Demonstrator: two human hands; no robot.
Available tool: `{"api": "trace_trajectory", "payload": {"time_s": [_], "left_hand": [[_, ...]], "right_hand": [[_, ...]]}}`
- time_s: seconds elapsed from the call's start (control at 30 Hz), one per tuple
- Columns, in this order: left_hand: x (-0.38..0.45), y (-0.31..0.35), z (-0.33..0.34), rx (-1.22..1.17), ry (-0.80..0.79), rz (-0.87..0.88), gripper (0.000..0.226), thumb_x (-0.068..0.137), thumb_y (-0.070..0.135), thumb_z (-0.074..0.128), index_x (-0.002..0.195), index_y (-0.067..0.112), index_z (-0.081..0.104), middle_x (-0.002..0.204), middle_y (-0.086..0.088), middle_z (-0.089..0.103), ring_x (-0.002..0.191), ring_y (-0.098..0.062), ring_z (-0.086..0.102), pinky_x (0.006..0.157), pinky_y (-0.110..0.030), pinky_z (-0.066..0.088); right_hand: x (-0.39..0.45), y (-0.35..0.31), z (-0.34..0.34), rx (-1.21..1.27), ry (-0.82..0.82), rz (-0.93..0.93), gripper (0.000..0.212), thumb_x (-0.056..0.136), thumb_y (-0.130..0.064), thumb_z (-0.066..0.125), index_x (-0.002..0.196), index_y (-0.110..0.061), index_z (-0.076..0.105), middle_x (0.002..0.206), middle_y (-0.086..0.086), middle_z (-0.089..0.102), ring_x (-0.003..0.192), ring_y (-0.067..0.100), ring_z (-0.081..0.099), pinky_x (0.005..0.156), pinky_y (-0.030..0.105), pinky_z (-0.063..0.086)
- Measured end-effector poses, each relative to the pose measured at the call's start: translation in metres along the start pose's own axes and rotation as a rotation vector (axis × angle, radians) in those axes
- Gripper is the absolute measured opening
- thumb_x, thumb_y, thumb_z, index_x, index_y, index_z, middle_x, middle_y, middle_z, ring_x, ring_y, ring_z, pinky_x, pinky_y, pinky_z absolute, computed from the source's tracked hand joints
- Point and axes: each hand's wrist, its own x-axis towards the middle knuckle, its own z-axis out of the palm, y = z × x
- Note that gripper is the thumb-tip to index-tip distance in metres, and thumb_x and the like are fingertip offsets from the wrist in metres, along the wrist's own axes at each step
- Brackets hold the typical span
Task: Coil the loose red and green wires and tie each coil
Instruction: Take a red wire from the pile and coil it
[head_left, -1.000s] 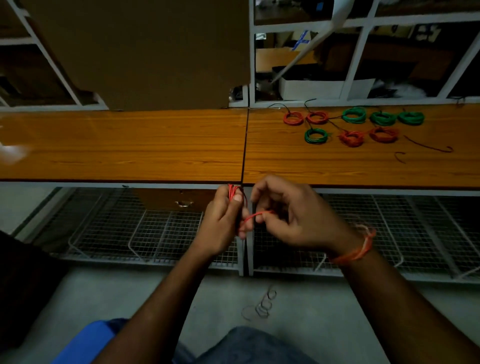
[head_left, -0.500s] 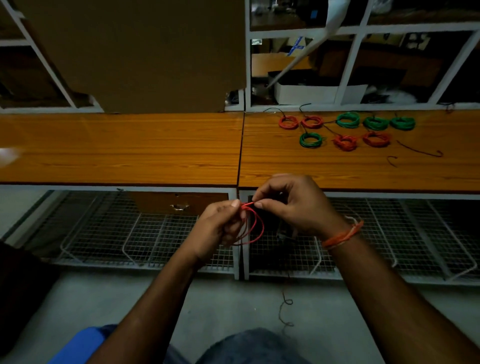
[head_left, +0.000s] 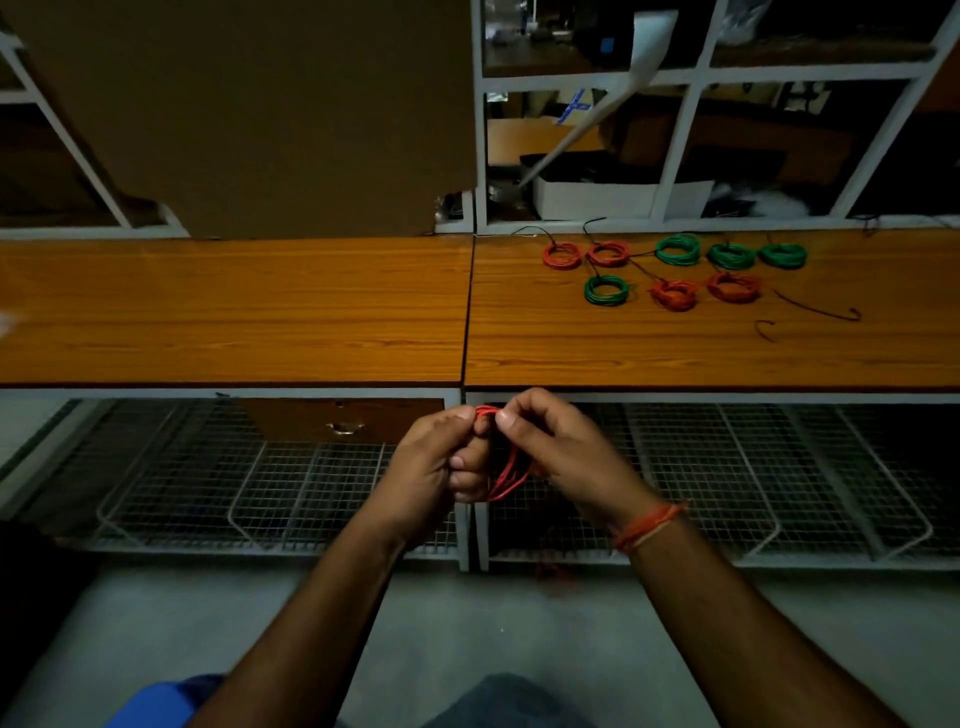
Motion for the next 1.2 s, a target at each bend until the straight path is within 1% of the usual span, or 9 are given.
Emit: {"api": "trace_trajectory", "payload": {"time_s": [0.07,0.23,0.4,0.47,0.63,0.77,1.0,1.07,1.2], "left_hand": [[0.000,0.000,0.003,-0.075,0.005,-0.024,0.026,0.107,0.025,0.036,0.090,0.013,0.052,0.060,0.004,0.031,0.046,-0.007,0.025,0.047,-0.025,0.020],[0.002,-0.001,0.002,-0.220,0.014,-0.090,0.023,0.105,0.022,0.039,0.089,0.011,0.052,0.057,0.005,0.037,0.042,-0.006,0.032,0.044,-0.020,0.033],[0.001,0.000,-0.009,-0.342,-0.084,-0.206,0.040,0.108,0.032,0.033,0.092,0.006,0.060,0.052,0.008,0.027,0.042,-0.008,0.017,0.046,-0.025,0.020],[0.001,0.000,-0.013,-0.375,-0.135,-0.251,0.050,0.110,0.038,0.028,0.094,0.005,0.062,0.052,0.008,0.024,0.043,-0.009,0.016,0.049,-0.027,0.018],[0.003,0.000,-0.013,-0.469,-0.162,-0.250,0.033,0.105,0.031,0.039,0.084,0.013,0.058,0.051,0.010,0.027,0.042,-0.008,0.017,0.044,-0.022,0.025],[0.003,-0.003,-0.010,-0.507,-0.167,-0.234,0.029,0.104,0.030,0.041,0.082,0.018,0.055,0.053,0.011,0.023,0.042,-0.007,0.015,0.044,-0.023,0.020],[0.000,-0.008,-0.009,-0.548,-0.155,-0.209,0.028,0.102,0.030,0.044,0.080,0.018,0.057,0.053,0.011,0.022,0.041,-0.006,0.014,0.040,-0.020,0.018],[-0.003,-0.005,-0.011,-0.600,-0.110,-0.184,0.031,0.102,0.028,0.043,0.077,0.018,0.058,0.054,0.011,0.020,0.041,-0.006,0.014,0.040,-0.019,0.017],[-0.008,0.009,-0.037,-0.712,0.145,-0.059,0.034,0.101,0.017,0.039,0.070,0.019,0.052,0.050,0.009,0.021,0.044,-0.006,0.010,0.041,-0.019,0.014]], "right_hand": [[0.001,0.002,0.003,0.062,0.056,-0.008,0.020,0.102,-0.027,0.060,0.102,-0.008,0.063,0.082,0.006,0.066,0.075,0.010,0.059,0.069,0.028,0.047],[0.002,0.008,0.007,0.150,0.165,-0.077,0.009,0.100,-0.010,0.061,0.101,-0.005,0.068,0.074,-0.007,0.067,0.072,0.001,0.062,0.066,0.016,0.050],[0.005,0.010,0.000,0.165,0.130,-0.132,0.008,0.097,-0.004,0.063,0.093,0.002,0.067,0.072,-0.002,0.064,0.067,0.004,0.060,0.063,0.017,0.049],[0.007,0.008,-0.001,0.205,0.100,-0.143,0.006,0.096,-0.003,0.064,0.093,0.002,0.067,0.075,0.003,0.063,0.068,0.005,0.060,0.063,0.018,0.049],[0.012,0.011,0.003,0.261,0.090,-0.134,0.005,0.095,-0.004,0.064,0.093,-0.001,0.068,0.069,-0.001,0.062,0.064,0.006,0.058,0.059,0.019,0.048],[0.012,0.015,0.005,0.295,0.098,-0.137,0.007,0.095,-0.005,0.064,0.090,-0.007,0.068,0.066,0.000,0.061,0.062,0.007,0.057,0.058,0.020,0.047],[0.007,0.021,0.005,0.318,0.049,-0.094,0.012,0.097,-0.011,0.062,0.096,-0.002,0.069,0.067,0.003,0.065,0.061,0.009,0.060,0.058,0.019,0.048],[0.005,0.028,0.000,0.263,0.002,-0.058,0.021,0.098,-0.017,0.060,0.099,0.002,0.069,0.070,0.001,0.067,0.062,0.008,0.059,0.059,0.019,0.047],[-0.008,0.063,-0.022,0.020,0.034,-0.014,0.008,0.096,-0.009,0.067,0.101,-0.013,0.072,0.079,0.003,0.072,0.075,0.014,0.069,0.071,0.026,0.055]]}}
